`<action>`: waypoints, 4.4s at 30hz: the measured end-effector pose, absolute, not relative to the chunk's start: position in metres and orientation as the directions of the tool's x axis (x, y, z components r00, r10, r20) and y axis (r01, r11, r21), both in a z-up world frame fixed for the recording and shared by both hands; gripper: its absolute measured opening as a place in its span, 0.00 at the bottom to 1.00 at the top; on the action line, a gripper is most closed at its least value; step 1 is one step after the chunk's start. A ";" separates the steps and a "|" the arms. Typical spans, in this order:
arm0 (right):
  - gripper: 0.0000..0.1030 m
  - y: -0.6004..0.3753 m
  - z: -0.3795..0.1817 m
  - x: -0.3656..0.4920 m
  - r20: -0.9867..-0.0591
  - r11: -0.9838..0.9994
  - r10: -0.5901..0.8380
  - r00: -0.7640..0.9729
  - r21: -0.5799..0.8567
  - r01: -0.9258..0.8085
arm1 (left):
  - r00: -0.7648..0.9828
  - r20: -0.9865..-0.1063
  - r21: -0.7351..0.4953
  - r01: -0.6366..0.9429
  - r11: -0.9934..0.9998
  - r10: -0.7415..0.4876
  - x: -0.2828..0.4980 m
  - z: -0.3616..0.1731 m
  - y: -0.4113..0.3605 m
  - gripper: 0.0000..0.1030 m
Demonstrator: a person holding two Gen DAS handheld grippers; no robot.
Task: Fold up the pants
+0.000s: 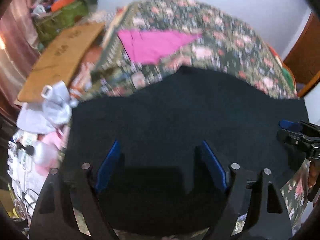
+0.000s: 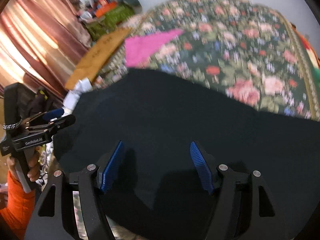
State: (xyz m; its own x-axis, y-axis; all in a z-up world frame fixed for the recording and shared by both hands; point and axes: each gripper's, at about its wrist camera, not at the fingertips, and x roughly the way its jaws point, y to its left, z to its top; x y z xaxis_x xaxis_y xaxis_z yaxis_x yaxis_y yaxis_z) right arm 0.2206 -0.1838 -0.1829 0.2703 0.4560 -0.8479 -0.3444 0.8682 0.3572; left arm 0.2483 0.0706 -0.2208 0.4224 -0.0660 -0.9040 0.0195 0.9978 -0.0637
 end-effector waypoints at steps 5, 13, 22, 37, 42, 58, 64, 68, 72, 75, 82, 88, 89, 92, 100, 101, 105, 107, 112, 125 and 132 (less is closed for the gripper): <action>0.78 -0.187 -0.179 0.200 -0.855 0.873 0.413 0.314 0.273 -0.405 | 0.398 -0.915 -0.075 -0.019 0.997 -0.061 0.237 -0.239 0.074 0.96; 0.80 -0.212 -0.175 0.179 -0.836 0.881 0.431 0.339 0.308 -0.360 | 0.393 -0.914 -0.134 -0.055 0.989 -0.102 0.211 -0.242 0.100 0.97; 0.80 -0.244 -0.166 0.157 -0.842 0.912 0.394 0.369 0.308 -0.272 | 0.412 -0.911 -0.053 -0.069 0.996 -0.020 0.185 -0.228 0.103 0.96; 0.80 -0.371 -0.152 0.107 -0.826 0.949 0.218 0.519 0.304 0.084 | 0.475 -0.876 -0.064 0.055 0.996 -0.083 0.202 -0.191 0.044 0.96; 0.80 -0.397 -0.164 0.101 -0.836 0.932 0.198 0.512 0.322 0.166 | 0.439 -0.894 -0.031 0.139 0.990 -0.089 0.217 -0.206 0.004 0.96; 0.61 -0.432 -0.180 0.121 -0.772 0.876 0.206 0.602 0.420 0.238 | 0.398 -0.908 -0.046 0.215 0.975 -0.130 0.246 -0.219 -0.055 0.96; 0.11 -0.452 -0.178 0.123 -0.749 0.862 0.194 0.633 0.438 0.253 | 0.400 -0.907 -0.046 0.220 0.975 -0.133 0.252 -0.219 -0.063 0.96; 0.09 -0.450 -0.167 0.121 -0.737 0.901 0.146 0.660 0.375 0.219 | 0.396 -0.909 -0.041 0.229 0.972 -0.132 0.254 -0.220 -0.067 0.96; 0.09 -0.456 -0.154 0.120 -0.720 0.905 0.086 0.689 0.345 0.247 | 0.403 -0.905 -0.036 0.240 0.970 -0.134 0.254 -0.218 -0.071 0.96; 0.09 -0.461 -0.148 0.123 -0.714 0.898 0.093 0.694 0.361 0.251 | 0.414 -0.900 -0.033 0.242 0.970 -0.134 0.253 -0.215 -0.071 0.96; 0.09 -0.440 -0.115 0.133 -0.670 0.916 0.125 0.732 0.361 0.174 | 0.454 -0.883 -0.015 0.229 0.973 -0.121 0.248 -0.205 -0.063 0.96; 0.09 -0.400 -0.078 0.151 -0.605 0.934 0.182 0.775 0.352 0.056 | 0.497 -0.858 -0.041 0.187 0.981 -0.131 0.240 -0.189 -0.039 0.96; 0.09 -0.391 -0.071 0.156 -0.591 0.936 0.199 0.782 0.351 0.027 | 0.508 -0.852 -0.041 0.176 0.984 -0.126 0.238 -0.185 -0.034 0.96; 0.09 -0.366 -0.055 0.169 -0.559 0.936 0.246 0.791 0.350 -0.044 | 0.528 -0.840 -0.053 0.150 0.987 -0.125 0.234 -0.179 -0.019 0.96; 0.09 -0.289 -0.035 0.218 -0.536 0.895 0.417 0.734 0.383 -0.228 | 0.548 -0.829 -0.072 0.088 0.993 -0.109 0.224 -0.175 0.015 0.96; 0.09 -0.277 -0.036 0.226 -0.542 0.885 0.442 0.715 0.393 -0.250 | 0.548 -0.829 -0.078 0.081 0.994 -0.109 0.222 -0.176 0.019 0.96; 0.09 -0.235 -0.048 0.240 -0.573 0.856 0.511 0.641 0.412 -0.313 | 0.549 -0.829 -0.089 0.065 0.994 -0.111 0.217 -0.178 0.030 0.96; 0.09 -0.216 -0.057 0.241 -0.592 0.845 0.532 0.605 0.410 -0.342 | 0.551 -0.828 -0.088 0.060 0.994 -0.106 0.215 -0.178 0.034 0.96; 0.09 -0.173 -0.086 0.227 -0.653 0.820 0.566 0.503 0.386 -0.422 | 0.557 -0.825 -0.075 0.048 0.996 -0.089 0.211 -0.177 0.042 0.96; 0.14 -0.121 -0.158 0.192 -0.801 0.795 0.524 0.289 0.337 -0.505 | 0.552 -0.831 -0.059 0.028 0.998 -0.065 0.207 -0.180 0.048 0.96; 0.41 -0.120 -0.154 0.181 -0.799 0.763 0.553 0.237 0.370 -0.530 | 0.561 -0.826 -0.043 0.039 0.998 -0.057 0.207 -0.174 0.042 0.96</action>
